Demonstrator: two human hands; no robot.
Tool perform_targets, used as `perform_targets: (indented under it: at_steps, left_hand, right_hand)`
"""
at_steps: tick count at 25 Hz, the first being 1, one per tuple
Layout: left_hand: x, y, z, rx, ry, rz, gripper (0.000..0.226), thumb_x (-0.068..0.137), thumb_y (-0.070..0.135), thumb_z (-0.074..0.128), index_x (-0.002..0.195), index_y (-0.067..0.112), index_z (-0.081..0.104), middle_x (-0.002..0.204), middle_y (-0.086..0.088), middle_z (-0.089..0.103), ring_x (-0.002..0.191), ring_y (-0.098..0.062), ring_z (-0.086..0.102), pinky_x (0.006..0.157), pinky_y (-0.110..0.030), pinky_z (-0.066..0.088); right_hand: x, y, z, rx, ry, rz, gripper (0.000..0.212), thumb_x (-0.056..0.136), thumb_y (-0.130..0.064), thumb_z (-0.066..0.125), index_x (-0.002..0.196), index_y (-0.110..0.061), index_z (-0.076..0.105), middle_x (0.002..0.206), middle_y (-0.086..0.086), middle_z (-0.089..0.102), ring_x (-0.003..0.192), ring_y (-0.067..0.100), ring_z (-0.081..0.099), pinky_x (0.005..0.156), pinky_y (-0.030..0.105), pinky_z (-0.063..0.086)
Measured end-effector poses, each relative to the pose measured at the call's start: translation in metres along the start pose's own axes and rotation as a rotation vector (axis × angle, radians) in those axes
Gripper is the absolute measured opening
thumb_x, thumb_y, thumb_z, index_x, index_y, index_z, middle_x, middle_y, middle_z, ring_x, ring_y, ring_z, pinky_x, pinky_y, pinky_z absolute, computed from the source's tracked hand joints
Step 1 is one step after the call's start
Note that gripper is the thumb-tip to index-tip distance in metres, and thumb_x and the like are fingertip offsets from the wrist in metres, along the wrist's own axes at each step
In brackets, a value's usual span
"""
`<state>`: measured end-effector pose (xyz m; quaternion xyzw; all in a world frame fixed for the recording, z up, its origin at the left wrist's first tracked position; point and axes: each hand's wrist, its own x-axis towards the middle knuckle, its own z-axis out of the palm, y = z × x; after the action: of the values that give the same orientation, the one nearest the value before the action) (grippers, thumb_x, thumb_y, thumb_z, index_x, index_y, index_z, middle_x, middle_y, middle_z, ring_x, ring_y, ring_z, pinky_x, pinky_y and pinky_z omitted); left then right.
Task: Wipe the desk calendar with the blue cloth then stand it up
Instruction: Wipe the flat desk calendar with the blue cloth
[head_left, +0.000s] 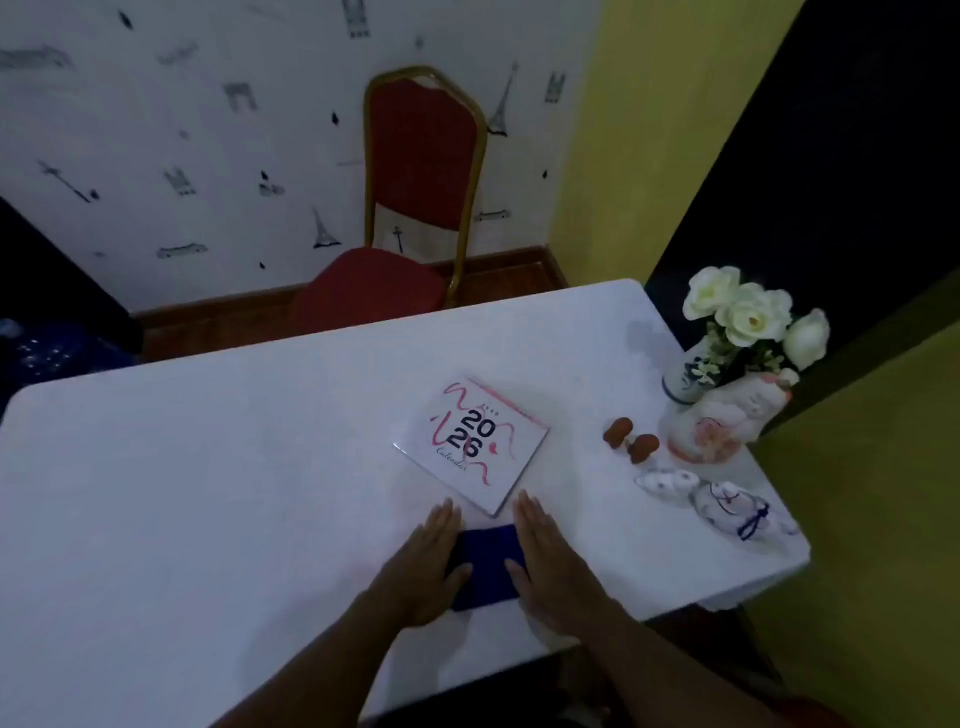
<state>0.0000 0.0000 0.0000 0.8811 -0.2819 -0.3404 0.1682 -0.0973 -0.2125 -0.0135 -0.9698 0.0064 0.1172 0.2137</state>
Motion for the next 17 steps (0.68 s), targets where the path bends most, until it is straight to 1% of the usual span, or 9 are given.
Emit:
perform_targets:
  at_steps: [3,6,8,9,11,13,14,15,17]
  left_hand:
    - [-0.009,-0.003,0.024,0.091,-0.024,0.046,0.093,0.095,0.068,0.038,0.16,0.025,-0.013,0.165,0.006,-0.02,0.155,-0.014,-0.014,0.121,-0.032,-0.003]
    - [-0.011,-0.004,0.037,0.304,0.022,0.07,0.102,0.091,0.073,0.039,0.16,0.021,-0.015,0.164,0.0,-0.024,0.154,-0.019,-0.018,0.128,-0.041,-0.003]
    - [-0.009,-0.005,0.037,0.414,0.053,0.074,0.099,0.094,0.069,0.04,0.16,0.016,-0.012,0.163,-0.006,-0.021,0.155,-0.024,-0.015,0.128,-0.047,0.0]
    - [-0.009,-0.005,0.037,0.436,0.072,0.087,0.091,0.099,0.061,0.04,0.161,0.014,-0.008,0.164,-0.009,-0.016,0.156,-0.027,-0.01,0.128,-0.048,0.002]
    - [-0.01,-0.003,0.041,0.429,0.145,0.14,0.075,0.104,0.039,0.047,0.161,0.01,0.007,0.166,-0.014,0.001,0.156,-0.031,0.009,0.127,-0.047,0.011]
    - [-0.011,0.0,0.041,0.342,0.176,0.152,0.07,0.102,0.029,0.055,0.159,0.008,0.019,0.165,-0.014,0.015,0.154,-0.03,0.023,0.123,-0.045,0.016]
    - [-0.01,0.0,0.037,0.272,0.175,0.149,0.07,0.103,0.03,0.053,0.159,0.01,0.016,0.165,-0.011,0.013,0.154,-0.028,0.02,0.122,-0.042,0.011]
    - [-0.008,-0.001,0.034,0.2,0.153,0.135,0.068,0.106,0.034,0.046,0.159,0.014,0.008,0.166,-0.007,0.005,0.156,-0.023,0.012,0.122,-0.038,0.004]
    - [-0.004,-0.003,0.023,0.074,0.013,0.078,0.067,0.108,0.042,0.033,0.16,0.021,-0.004,0.168,0.0,-0.007,0.153,-0.01,-0.007,0.12,-0.027,-0.003]
  right_hand:
    - [-0.013,0.009,0.017,-0.008,-0.003,-0.058,0.082,0.102,-0.053,0.04,0.162,-0.01,0.003,0.171,0.005,-0.001,0.158,0.019,0.0,0.128,0.04,0.017]
    - [-0.014,0.017,0.022,-0.119,0.015,-0.112,0.092,0.097,-0.066,0.043,0.162,-0.008,0.015,0.171,0.008,0.009,0.158,0.02,0.006,0.127,0.039,0.014]
    - [-0.01,0.021,0.019,-0.168,-0.006,-0.126,0.095,0.096,-0.07,0.04,0.162,-0.005,0.018,0.171,0.011,0.012,0.158,0.023,0.009,0.127,0.041,0.015]
    - [-0.009,0.022,0.019,-0.179,-0.017,-0.128,0.094,0.097,-0.07,0.039,0.161,-0.004,0.02,0.17,0.012,0.014,0.157,0.024,0.012,0.127,0.042,0.017]
    - [-0.009,0.022,0.02,-0.183,-0.023,-0.119,0.087,0.099,-0.062,0.042,0.16,-0.004,0.025,0.168,0.014,0.02,0.156,0.026,0.018,0.126,0.045,0.024]
    - [-0.009,0.018,0.021,-0.179,0.0,-0.087,0.08,0.097,-0.052,0.047,0.158,-0.003,0.029,0.167,0.015,0.025,0.154,0.029,0.024,0.122,0.05,0.03]
    - [-0.008,0.014,0.022,-0.175,0.009,-0.07,0.08,0.095,-0.047,0.049,0.158,-0.002,0.03,0.166,0.017,0.026,0.153,0.032,0.026,0.122,0.051,0.031]
    - [-0.005,0.009,0.022,-0.174,0.028,-0.067,0.08,0.092,-0.044,0.051,0.157,-0.002,0.031,0.165,0.019,0.028,0.152,0.035,0.027,0.122,0.053,0.031]
    - [0.004,-0.002,0.019,-0.15,0.074,-0.126,0.076,0.09,-0.039,0.055,0.154,-0.001,0.038,0.163,0.02,0.034,0.15,0.039,0.032,0.121,0.054,0.031]
